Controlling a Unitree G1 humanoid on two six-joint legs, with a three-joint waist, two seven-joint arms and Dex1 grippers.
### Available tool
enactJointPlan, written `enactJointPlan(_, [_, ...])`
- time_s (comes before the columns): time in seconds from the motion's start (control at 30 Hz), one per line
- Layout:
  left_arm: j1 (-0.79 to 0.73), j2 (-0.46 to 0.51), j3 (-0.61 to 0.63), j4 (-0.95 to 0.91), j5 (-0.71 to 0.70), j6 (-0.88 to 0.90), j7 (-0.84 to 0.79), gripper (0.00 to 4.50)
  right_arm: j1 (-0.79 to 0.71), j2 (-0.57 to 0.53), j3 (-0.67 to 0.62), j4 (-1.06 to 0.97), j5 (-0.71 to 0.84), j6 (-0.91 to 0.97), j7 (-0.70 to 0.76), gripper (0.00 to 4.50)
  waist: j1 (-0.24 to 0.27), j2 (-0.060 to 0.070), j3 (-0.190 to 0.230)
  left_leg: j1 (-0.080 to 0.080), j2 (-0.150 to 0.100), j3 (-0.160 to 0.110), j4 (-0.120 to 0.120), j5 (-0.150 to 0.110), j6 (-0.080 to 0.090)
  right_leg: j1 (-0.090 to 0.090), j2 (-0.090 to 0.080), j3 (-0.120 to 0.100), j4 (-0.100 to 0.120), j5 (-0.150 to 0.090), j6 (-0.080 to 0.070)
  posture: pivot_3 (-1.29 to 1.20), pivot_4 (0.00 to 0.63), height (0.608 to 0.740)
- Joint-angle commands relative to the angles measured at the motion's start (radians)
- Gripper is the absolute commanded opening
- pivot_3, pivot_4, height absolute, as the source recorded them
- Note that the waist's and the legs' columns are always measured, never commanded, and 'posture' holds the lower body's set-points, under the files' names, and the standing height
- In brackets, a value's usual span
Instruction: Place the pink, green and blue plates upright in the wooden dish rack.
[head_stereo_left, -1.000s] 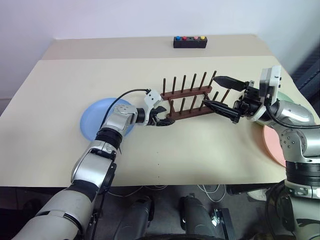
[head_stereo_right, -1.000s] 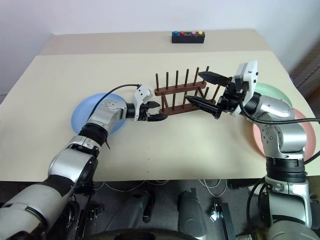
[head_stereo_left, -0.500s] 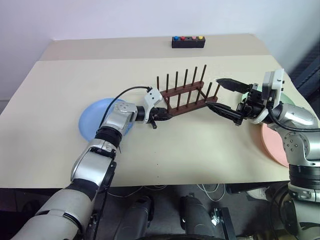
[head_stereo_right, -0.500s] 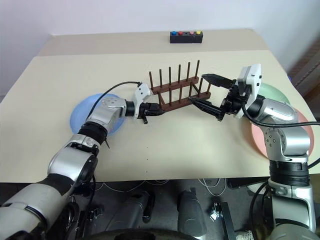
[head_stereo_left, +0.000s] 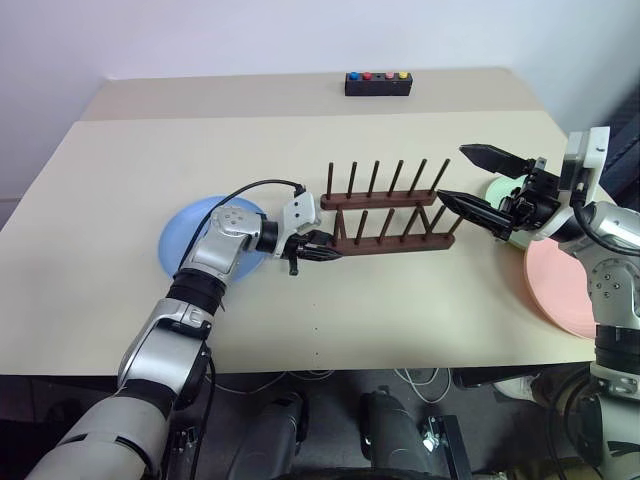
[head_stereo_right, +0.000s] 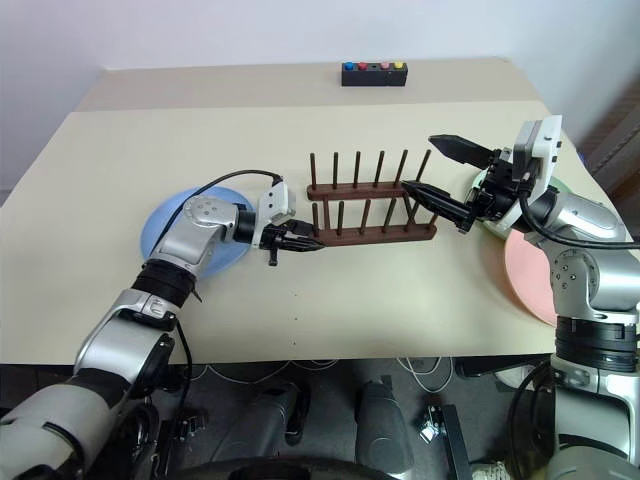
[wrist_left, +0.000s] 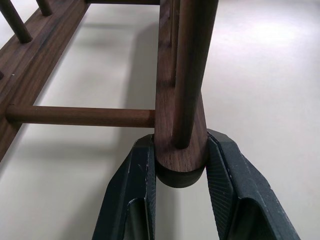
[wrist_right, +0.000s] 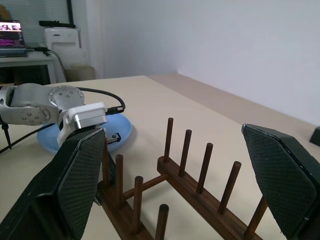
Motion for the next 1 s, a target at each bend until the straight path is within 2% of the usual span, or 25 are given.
enactJointPlan(0.03, [-0.029,-0.015,0.001,0.050,0.011,0.009,0.035,0.81,-0.001,-0.013,-0.023,-0.048,0.018,-0.006,-0.009,4.50,0.000,0.000,0.000,0.000,0.000,0.000,0.000,0.000,0.000,0.000,0.000,0.000,0.000,0.000,0.000,0.00,0.150,0.740])
enactJointPlan(0.07, [-0.034,-0.024,0.014,0.054,-0.010,0.045,0.031,0.81,0.002,-0.013,-0.024,-0.052,0.019,-0.005,-0.011,4.50,0.000,0.000,0.000,0.000,0.000,0.000,0.000,0.000,0.000,0.000,0.000,0.000,0.000,0.000,0.000,0.00,0.150,0.740])
enactJointPlan(0.1, [-0.038,-0.029,0.020,0.060,-0.013,0.048,0.043,1.61,0.006,-0.014,-0.023,-0.054,0.016,-0.005,-0.012,4.50,0.002,0.000,0.000,0.000,0.000,0.000,0.000,0.000,0.000,0.000,0.000,0.000,0.000,0.000,0.000,0.00,0.150,0.740])
enactJointPlan(0.17, [-0.039,-0.031,0.023,0.059,-0.006,0.057,0.067,2.17,0.013,-0.016,-0.023,-0.059,0.014,-0.005,-0.013,4.50,0.002,0.000,0.000,0.000,0.000,0.000,0.000,0.000,0.000,0.000,0.000,0.000,0.000,0.000,0.000,0.00,0.150,0.740])
enactJointPlan(0.23, [-0.037,-0.031,0.034,0.038,-0.013,0.068,0.087,3.05,0.014,-0.017,-0.023,-0.056,0.014,-0.005,-0.014,4.50,0.002,0.000,0.000,0.000,0.000,0.000,0.000,0.000,0.000,0.000,0.000,0.000,0.000,0.000,0.000,0.00,0.150,0.740])
enactJointPlan(0.3, [-0.045,-0.029,0.070,0.002,-0.043,0.096,0.114,4.13,0.009,-0.015,-0.020,-0.050,0.017,-0.003,-0.014,4.50,0.001,0.000,0.000,0.000,0.000,0.000,0.000,0.000,0.000,0.000,0.000,0.000,0.000,0.000,0.000,0.00,0.150,0.740])
enactJointPlan(0.33, [-0.047,-0.023,0.089,-0.031,-0.065,0.130,0.112,4.47,0.007,-0.014,-0.019,-0.049,0.019,-0.001,-0.014,4.50,0.000,0.000,0.000,0.000,0.000,0.000,0.000,0.000,0.000,0.000,0.000,0.000,0.000,0.000,0.000,0.00,0.150,0.740])
enactJointPlan(0.47, [-0.021,0.031,0.138,-0.237,-0.165,0.322,0.081,4.47,0.005,-0.010,-0.012,-0.041,0.024,0.007,-0.007,4.50,-0.002,0.000,0.000,0.000,0.000,0.000,0.000,0.000,0.000,0.000,0.000,0.000,0.000,0.000,0.000,0.00,0.150,0.740])
enactJointPlan(0.53, [0.007,0.100,0.149,-0.364,-0.195,0.409,0.064,4.47,-0.003,-0.004,-0.006,-0.035,0.030,0.012,-0.002,4.50,-0.005,0.000,0.000,0.000,0.000,0.000,0.000,0.000,0.000,0.000,0.000,0.000,0.000,0.000,0.000,0.00,0.150,0.740])
enactJointPlan(0.57, [0.019,0.134,0.158,-0.420,-0.218,0.462,0.058,3.94,-0.007,-0.001,-0.004,-0.031,0.031,0.014,-0.001,4.24,-0.006,0.000,0.000,0.000,0.000,0.000,0.000,0.000,0.000,0.000,0.000,0.000,0.000,0.000,0.000,0.00,0.150,0.740])
enactJointPlan(0.63, [0.044,0.190,0.195,-0.524,-0.291,0.551,0.041,3.16,-0.011,0.004,-0.005,-0.024,0.048,0.029,0.006,3.62,-0.006,0.000,0.000,0.001,0.001,0.000,0.000,0.000,0.000,0.000,0.001,0.001,0.001,0.000,0.000,0.00,0.150,0.740])
enactJointPlan(0.7, [0.068,0.197,0.252,-0.627,-0.408,0.628,0.034,2.25,0.001,-0.003,-0.004,-0.027,0.075,0.055,0.035,2.73,-0.004,0.000,0.000,0.001,0.001,0.000,0.000,0.000,0.000,0.000,0.001,0.001,0.001,0.000,0.000,0.00,0.150,0.740])
enactJointPlan(0.77, [0.091,0.179,0.287,-0.719,-0.525,0.712,0.039,1.16,0.018,-0.014,0.003,-0.035,0.093,0.081,0.067,1.63,0.003,0.000,0.000,0.000,0.001,0.000,0.000,0.000,0.000,0.000,0.001,0.001,0.000,0.000,0.000,0.00,0.150,0.740])
enactJointPlan(0.83, [0.134,0.174,0.237,-0.799,-0.547,0.729,0.037,0.13,0.047,-0.044,0.033,-0.044,0.076,0.100,0.110,0.64,0.008,0.000,0.000,0.000,0.000,0.000,0.001,0.000,0.000,0.001,0.000,0.001,-0.001,0.000,0.000,0.00,0.150,0.740])
enactJointPlan(0.87, [0.154,0.178,0.183,-0.813,-0.517,0.721,0.045,0.00,0.058,-0.061,0.048,-0.045,0.068,0.120,0.122,0.09,0.008,0.000,0.000,0.000,0.000,0.000,0.001,0.000,0.000,0.002,0.000,0.001,-0.002,0.000,0.000,0.00,0.150,0.740])
enactJointPlan(1.0, [0.218,0.199,-0.032,-0.785,-0.311,0.534,0.070,0.00,0.086,-0.133,0.135,-0.025,-0.021,0.135,0.146,0.03,0.003,0.000,0.000,0.002,0.000,0.002,0.000,0.000,0.000,0.002,-0.001,0.001,-0.001,0.000,0.000,0.00,0.150,0.740])
